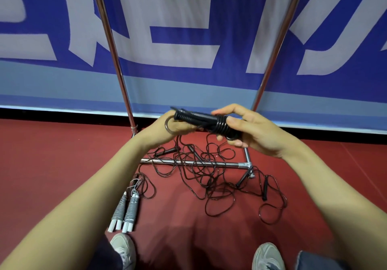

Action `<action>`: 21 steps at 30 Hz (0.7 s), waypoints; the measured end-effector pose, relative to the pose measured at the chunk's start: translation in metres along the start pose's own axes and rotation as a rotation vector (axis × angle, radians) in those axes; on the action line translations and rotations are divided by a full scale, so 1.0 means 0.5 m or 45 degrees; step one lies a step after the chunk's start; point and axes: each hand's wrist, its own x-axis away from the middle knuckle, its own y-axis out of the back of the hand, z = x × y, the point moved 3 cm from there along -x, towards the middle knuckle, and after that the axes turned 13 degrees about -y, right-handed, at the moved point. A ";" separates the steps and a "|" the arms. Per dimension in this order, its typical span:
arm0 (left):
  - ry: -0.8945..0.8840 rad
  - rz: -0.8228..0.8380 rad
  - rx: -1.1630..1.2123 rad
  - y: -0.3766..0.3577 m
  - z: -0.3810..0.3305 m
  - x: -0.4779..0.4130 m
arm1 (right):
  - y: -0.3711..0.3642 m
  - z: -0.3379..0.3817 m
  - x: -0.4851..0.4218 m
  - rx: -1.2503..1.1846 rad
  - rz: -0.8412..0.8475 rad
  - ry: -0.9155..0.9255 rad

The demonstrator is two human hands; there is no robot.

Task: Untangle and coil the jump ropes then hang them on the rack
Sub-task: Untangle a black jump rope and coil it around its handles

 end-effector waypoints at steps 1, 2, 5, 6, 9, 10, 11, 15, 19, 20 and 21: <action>-0.017 0.074 -0.042 0.003 0.000 0.001 | -0.003 -0.001 0.001 0.048 0.035 -0.028; -0.023 0.144 -0.075 0.003 0.001 0.000 | -0.006 -0.003 0.001 0.100 0.067 -0.046; 0.145 0.182 0.032 -0.005 0.004 -0.003 | -0.015 -0.008 0.004 0.229 0.096 -0.079; 0.175 0.181 0.055 -0.007 0.003 -0.004 | -0.015 -0.008 0.005 0.238 0.096 -0.091; 0.224 0.224 0.101 -0.007 0.006 -0.009 | -0.013 -0.010 0.007 0.310 0.133 -0.161; 0.248 0.254 0.106 -0.010 0.007 -0.010 | -0.015 -0.015 0.006 0.400 0.154 -0.205; 0.271 0.286 0.089 -0.016 0.011 -0.008 | -0.019 -0.021 0.005 0.508 0.174 -0.251; 0.401 0.070 -0.027 -0.039 0.033 -0.009 | -0.017 -0.050 -0.012 0.773 0.026 -0.343; 0.269 -0.053 -0.359 -0.061 0.006 -0.022 | -0.004 -0.063 -0.030 1.146 -0.229 -0.336; 0.249 -0.069 -0.384 -0.067 -0.002 -0.024 | -0.003 -0.066 -0.035 1.215 -0.287 -0.315; 0.244 -0.101 -0.385 -0.070 -0.004 -0.024 | -0.002 -0.066 -0.040 1.236 -0.350 -0.292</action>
